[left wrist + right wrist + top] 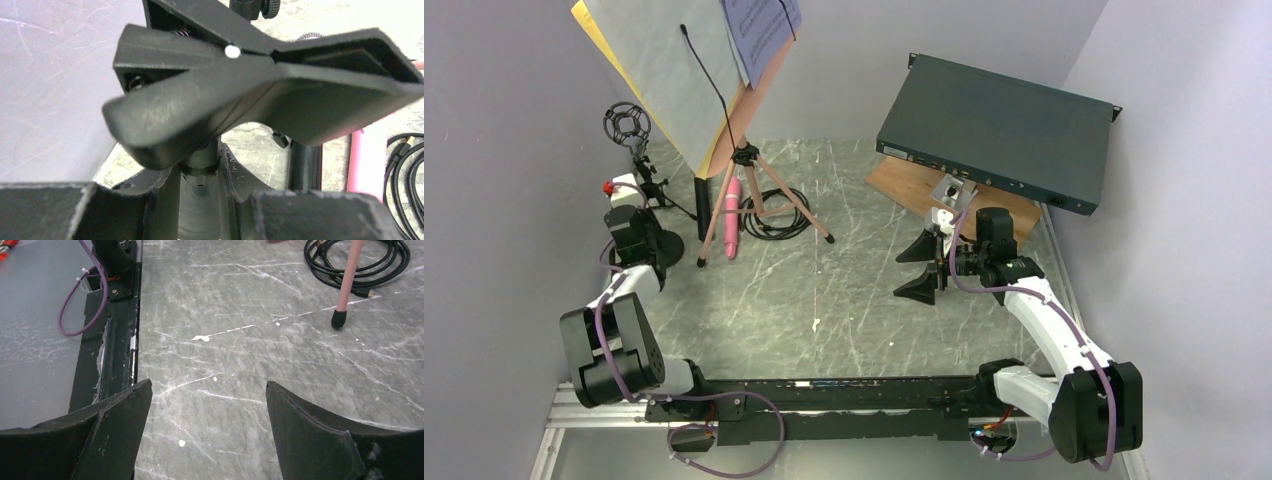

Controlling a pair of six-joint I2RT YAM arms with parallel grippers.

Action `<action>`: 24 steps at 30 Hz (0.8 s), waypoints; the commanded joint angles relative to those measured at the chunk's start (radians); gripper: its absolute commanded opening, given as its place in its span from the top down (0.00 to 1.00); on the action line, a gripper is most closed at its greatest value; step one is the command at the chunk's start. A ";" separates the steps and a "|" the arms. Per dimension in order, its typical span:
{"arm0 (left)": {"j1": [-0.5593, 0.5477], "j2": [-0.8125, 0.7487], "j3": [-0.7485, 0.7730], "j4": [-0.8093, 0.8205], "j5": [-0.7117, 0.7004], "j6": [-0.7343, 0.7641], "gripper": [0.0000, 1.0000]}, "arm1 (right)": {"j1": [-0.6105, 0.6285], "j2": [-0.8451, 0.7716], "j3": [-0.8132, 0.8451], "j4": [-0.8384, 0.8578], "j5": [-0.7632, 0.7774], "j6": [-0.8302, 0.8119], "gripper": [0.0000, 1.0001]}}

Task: Pack up the instrument practice props
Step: Place the microphone stand at the center of the board.

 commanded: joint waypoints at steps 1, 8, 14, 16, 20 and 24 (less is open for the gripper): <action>0.008 0.020 0.057 0.151 0.034 -0.029 0.92 | -0.004 -0.001 0.021 0.036 -0.010 -0.015 0.14; 0.008 0.025 0.066 0.107 -0.011 -0.074 0.49 | -0.004 0.003 0.023 0.037 -0.010 -0.015 0.13; -0.005 -0.070 0.075 -0.044 -0.058 -0.188 0.07 | -0.003 -0.005 0.024 0.030 -0.005 -0.023 0.13; -0.026 -0.117 0.088 -0.127 -0.064 -0.211 0.02 | -0.003 -0.008 0.024 0.029 -0.004 -0.024 0.13; -0.049 -0.226 0.113 -0.298 0.008 -0.275 0.00 | -0.003 -0.011 0.025 0.026 -0.006 -0.026 0.13; -0.049 -0.338 0.094 -0.428 0.079 -0.325 0.01 | -0.003 -0.014 0.027 0.022 -0.005 -0.031 0.13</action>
